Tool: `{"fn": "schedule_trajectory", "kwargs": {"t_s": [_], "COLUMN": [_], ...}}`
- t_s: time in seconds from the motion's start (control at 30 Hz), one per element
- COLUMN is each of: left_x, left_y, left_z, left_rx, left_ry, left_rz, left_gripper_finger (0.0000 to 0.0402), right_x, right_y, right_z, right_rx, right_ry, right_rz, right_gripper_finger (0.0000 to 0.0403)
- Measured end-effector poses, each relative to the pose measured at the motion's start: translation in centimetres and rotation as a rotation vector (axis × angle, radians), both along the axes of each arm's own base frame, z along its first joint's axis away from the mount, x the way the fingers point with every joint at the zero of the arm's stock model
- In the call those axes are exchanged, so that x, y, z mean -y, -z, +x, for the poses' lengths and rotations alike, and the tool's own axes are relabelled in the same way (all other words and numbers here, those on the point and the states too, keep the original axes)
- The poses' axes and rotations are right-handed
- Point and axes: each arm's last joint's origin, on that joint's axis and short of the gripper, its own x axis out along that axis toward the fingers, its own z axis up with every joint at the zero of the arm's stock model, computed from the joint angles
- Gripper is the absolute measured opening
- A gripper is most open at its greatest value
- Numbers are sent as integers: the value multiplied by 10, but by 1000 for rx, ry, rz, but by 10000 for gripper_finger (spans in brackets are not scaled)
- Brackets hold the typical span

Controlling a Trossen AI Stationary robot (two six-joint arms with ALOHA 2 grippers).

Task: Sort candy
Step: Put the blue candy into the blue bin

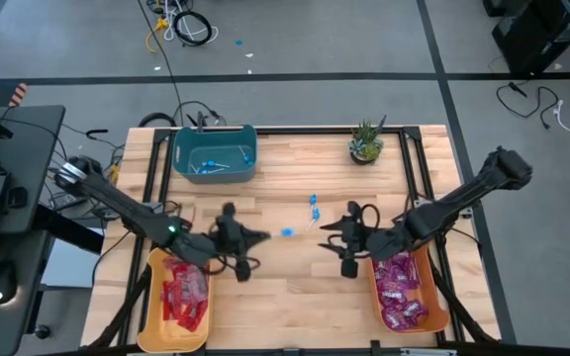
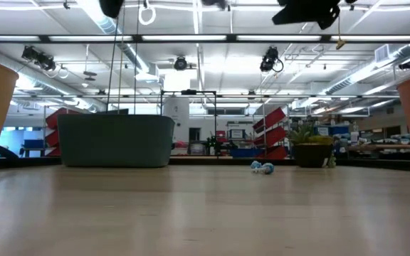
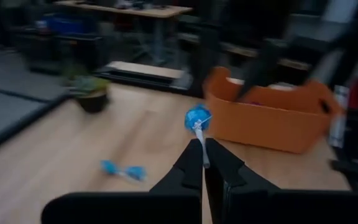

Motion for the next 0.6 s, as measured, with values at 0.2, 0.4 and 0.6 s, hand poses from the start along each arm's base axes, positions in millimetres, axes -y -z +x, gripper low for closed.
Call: {"fn": "schedule_trajectory", "kwargs": {"t_s": [0.2,0.4,0.6], "left_x": [-34,-80,-119], "left_y": [-33,-49,-55], "left_z": [-32,-68,-101], "left_rx": [-56,-137,-185], "left_ry": [-154,-336,-497], "left_rz": [-16,-87,-178], "left_gripper_finger": [1,1,1], "right_x": [1,2,2], "right_y": [-6,-2,0], "right_z": [-5,-4,-1], "right_rx": [17,-5,-7], "right_ry": [-3,3,19], "right_rz": [4,-5,-17], "right_gripper_finger": [182,178,178]}}
